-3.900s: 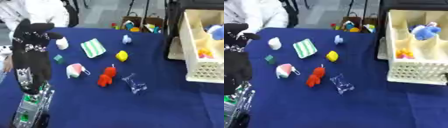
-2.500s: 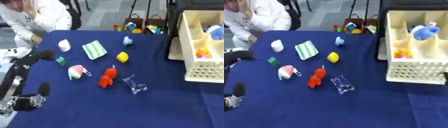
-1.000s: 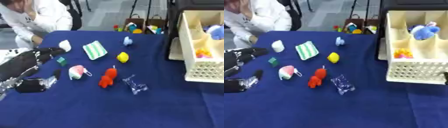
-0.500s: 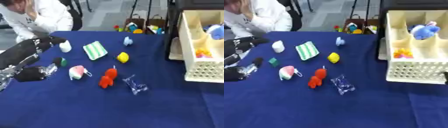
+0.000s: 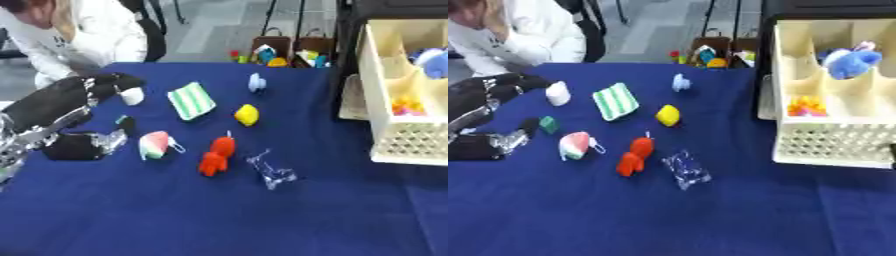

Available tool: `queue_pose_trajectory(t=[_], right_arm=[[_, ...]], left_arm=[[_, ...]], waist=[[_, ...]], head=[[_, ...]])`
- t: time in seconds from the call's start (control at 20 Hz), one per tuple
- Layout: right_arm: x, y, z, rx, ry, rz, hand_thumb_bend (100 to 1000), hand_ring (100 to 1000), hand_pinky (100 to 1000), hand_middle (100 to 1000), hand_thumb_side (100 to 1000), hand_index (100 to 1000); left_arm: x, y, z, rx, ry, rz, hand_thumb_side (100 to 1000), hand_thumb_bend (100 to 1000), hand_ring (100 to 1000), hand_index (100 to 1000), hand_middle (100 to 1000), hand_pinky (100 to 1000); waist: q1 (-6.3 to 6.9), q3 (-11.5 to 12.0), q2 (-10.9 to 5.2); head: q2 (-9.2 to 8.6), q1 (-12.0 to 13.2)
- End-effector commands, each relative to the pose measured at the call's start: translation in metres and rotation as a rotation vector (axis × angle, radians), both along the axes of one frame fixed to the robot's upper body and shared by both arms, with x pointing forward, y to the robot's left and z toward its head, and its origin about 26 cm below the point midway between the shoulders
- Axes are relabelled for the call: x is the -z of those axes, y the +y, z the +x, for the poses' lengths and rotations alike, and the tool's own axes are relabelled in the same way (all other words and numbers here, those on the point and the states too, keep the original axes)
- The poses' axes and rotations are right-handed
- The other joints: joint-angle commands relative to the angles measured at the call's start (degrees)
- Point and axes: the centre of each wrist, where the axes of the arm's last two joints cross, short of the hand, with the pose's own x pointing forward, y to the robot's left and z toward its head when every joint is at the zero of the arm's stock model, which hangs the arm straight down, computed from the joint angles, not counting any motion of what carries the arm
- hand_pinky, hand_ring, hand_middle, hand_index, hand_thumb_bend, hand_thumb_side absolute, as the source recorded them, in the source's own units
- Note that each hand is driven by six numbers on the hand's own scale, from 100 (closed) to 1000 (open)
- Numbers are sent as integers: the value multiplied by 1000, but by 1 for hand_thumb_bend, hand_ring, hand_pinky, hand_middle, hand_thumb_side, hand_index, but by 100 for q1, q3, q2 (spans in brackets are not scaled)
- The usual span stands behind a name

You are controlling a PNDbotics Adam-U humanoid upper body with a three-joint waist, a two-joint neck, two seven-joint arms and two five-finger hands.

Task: Pick up objects from table and place into drawer.

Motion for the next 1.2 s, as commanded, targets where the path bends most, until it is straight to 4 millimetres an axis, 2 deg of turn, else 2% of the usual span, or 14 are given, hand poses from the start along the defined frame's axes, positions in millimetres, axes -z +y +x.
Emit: queue_pose_trajectory(t=[0.05,0.3,0.4,0.45,0.5,0.95,1.0,1.05,1.2], right_arm=[[-7,0,-3,-9,-29,-16,100,649,629,651,820,763],[-7,1,-3,-12,-29,-13,100,649,629,648,818,761],[-6,1,-3,-13,-29,-12,100,649,629,648,817,760],[-6,1,-3,-14,-29,-11,100,648,629,647,817,760],[-6,1,-3,-14,-28,-10,100,648,629,647,817,760],[-6,2,-2,-21,-28,0,100,645,630,642,813,754],[-6,3,-2,-22,-28,1,100,645,630,642,813,754],[-5,3,-2,-22,-28,2,100,645,630,641,812,754],[-5,3,-2,-22,-28,6,100,643,631,640,811,753]], left_arm=[[-16,-4,1,-21,35,57,930,100,890,1000,878,781],[-21,-4,6,-86,108,68,1000,100,901,1000,898,787],[-20,-3,9,-100,129,58,1000,100,910,1000,908,795],[-19,-2,10,-103,143,52,1000,100,952,1000,934,869],[-18,-2,12,-104,158,45,1000,100,953,1000,935,873],[-8,8,25,-167,287,-22,1000,245,940,1000,922,838],[-7,10,26,-178,296,-29,982,254,939,1000,918,836],[-5,11,27,-186,306,-37,901,276,950,1000,919,842],[-2,15,31,-208,325,-48,832,283,949,1000,917,842]], waist=[[1,-3,-81],[5,-40,-68],[8,-55,-63],[11,-61,-60],[14,-65,-58],[28,-126,-36],[29,-133,-35],[29,-139,-32],[33,-151,-25]], head=[[-55,46],[-68,103],[-79,120],[-87,125],[-93,130],[-137,204],[-139,209],[-144,214],[-158,221]])
